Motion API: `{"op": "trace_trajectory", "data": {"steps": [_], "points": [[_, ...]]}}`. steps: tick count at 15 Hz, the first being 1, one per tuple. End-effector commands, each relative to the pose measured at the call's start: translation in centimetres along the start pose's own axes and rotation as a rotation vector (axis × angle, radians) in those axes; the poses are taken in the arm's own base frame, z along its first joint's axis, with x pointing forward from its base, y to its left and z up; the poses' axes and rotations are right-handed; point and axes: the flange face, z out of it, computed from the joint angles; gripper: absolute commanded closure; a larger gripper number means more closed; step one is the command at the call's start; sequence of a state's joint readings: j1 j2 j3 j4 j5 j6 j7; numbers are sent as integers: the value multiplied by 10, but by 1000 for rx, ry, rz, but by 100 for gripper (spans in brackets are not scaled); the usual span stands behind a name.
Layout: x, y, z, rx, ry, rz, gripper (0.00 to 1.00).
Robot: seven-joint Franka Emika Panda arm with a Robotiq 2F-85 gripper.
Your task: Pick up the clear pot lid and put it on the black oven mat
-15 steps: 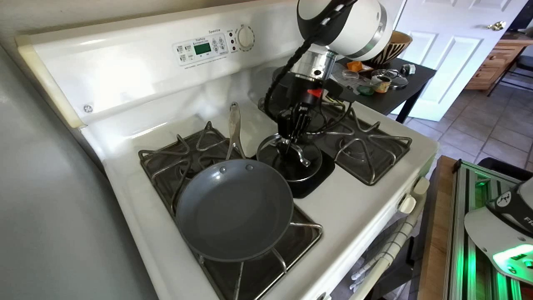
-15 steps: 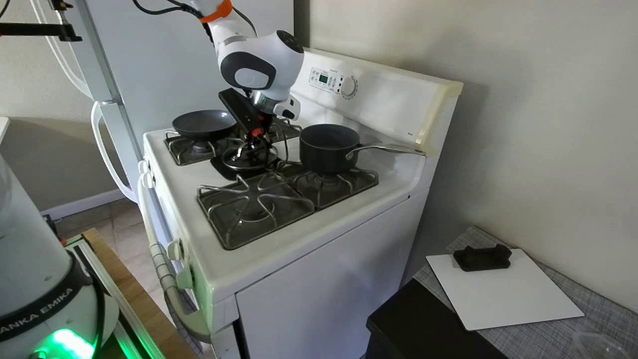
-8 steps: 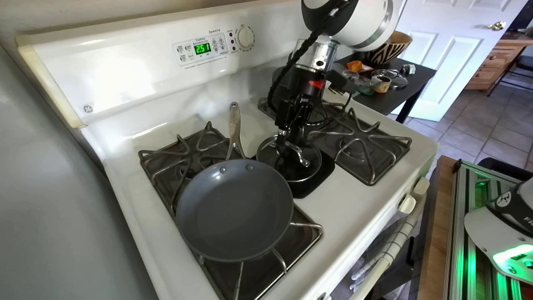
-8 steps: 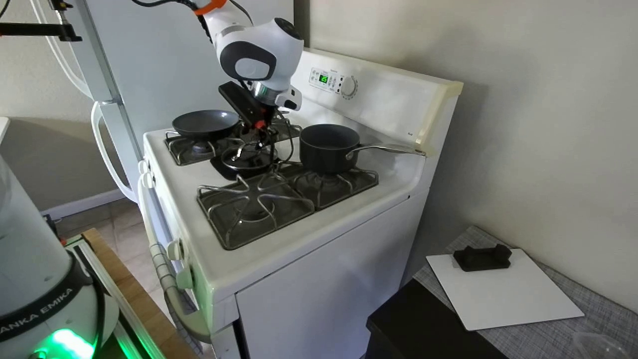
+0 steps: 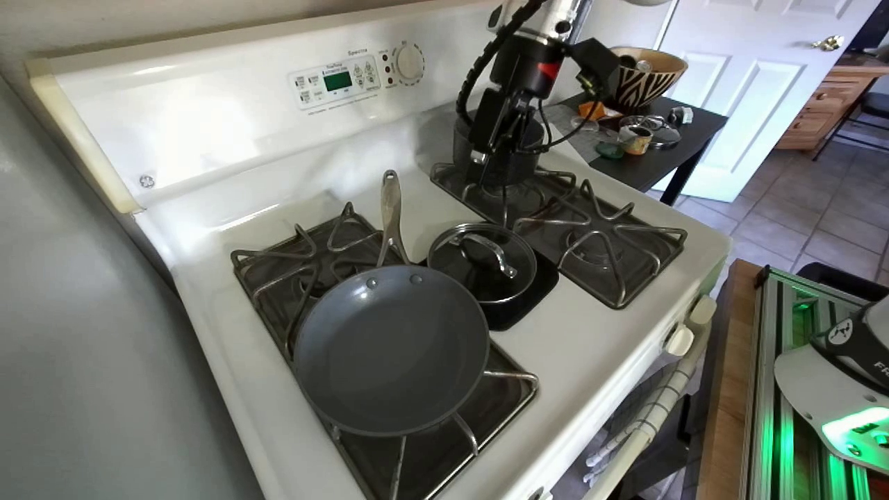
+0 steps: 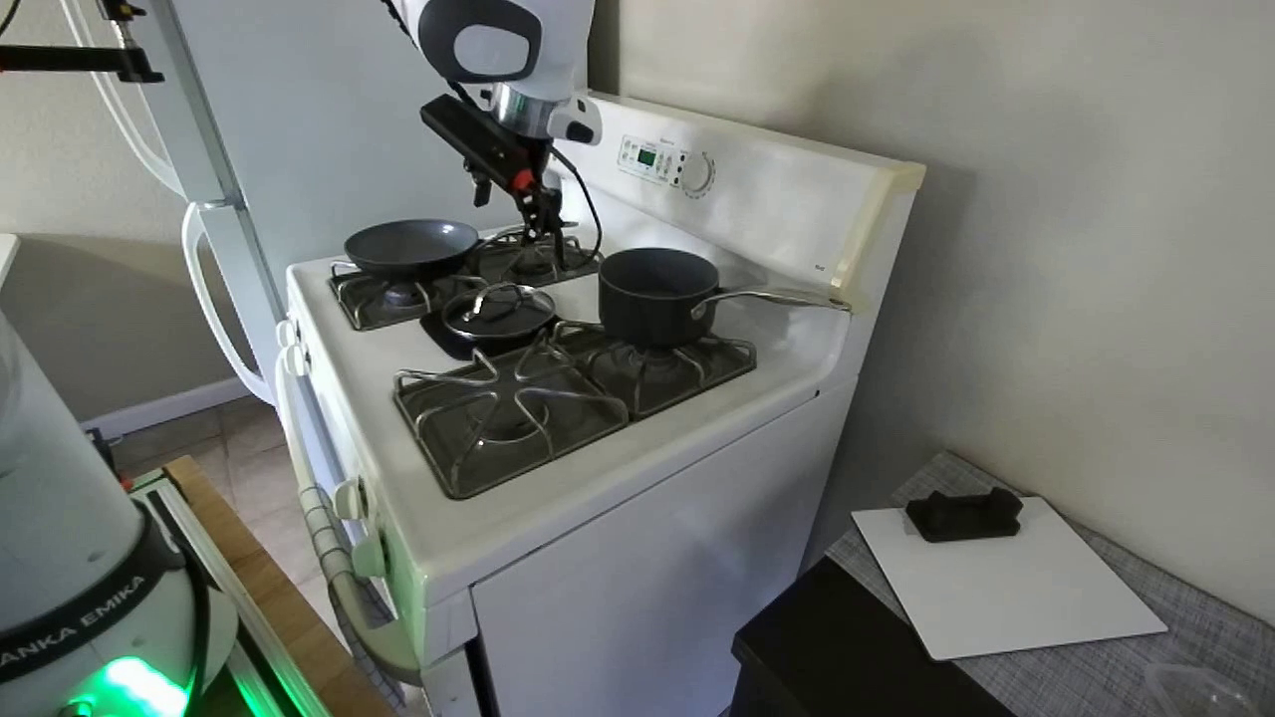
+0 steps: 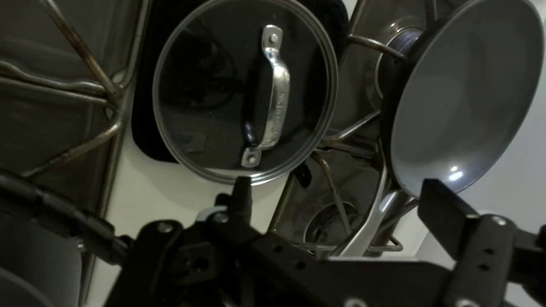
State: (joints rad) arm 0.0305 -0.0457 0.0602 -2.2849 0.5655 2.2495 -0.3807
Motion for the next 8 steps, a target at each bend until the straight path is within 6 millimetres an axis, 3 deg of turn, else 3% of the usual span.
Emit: {"op": "trace_trajectory", "data": {"steps": [1,4,5,8], "points": [[-16,-9,-30,-30,-1,-41,0],[-21,-14,-49,-55,8,-58,0],[-7,-12,-40,-34,28,-54,0],[-7,-13,-44,-35,33,-57,0]]}}
